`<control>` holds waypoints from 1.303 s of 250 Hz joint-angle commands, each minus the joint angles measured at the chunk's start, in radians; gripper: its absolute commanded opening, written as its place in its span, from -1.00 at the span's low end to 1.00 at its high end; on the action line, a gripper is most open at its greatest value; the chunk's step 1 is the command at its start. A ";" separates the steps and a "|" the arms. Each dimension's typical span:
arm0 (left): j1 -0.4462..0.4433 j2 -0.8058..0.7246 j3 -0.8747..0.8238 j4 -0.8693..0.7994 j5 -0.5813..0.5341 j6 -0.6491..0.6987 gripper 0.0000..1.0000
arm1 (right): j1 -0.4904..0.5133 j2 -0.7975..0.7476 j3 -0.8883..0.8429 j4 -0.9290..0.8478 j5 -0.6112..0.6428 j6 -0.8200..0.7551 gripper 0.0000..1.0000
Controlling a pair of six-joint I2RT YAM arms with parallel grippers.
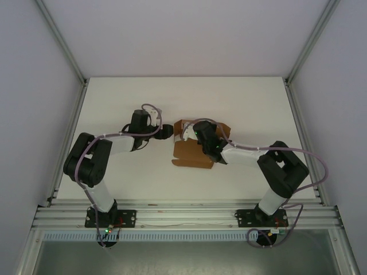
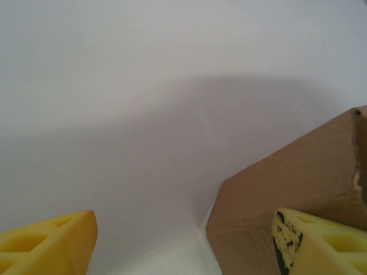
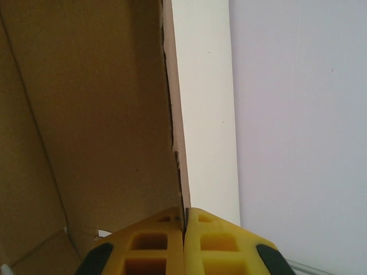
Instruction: Assemble paper box
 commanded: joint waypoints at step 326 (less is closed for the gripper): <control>-0.166 0.144 -0.009 0.397 0.015 0.140 -0.22 | 0.029 0.036 -0.002 -0.025 0.018 0.046 -1.00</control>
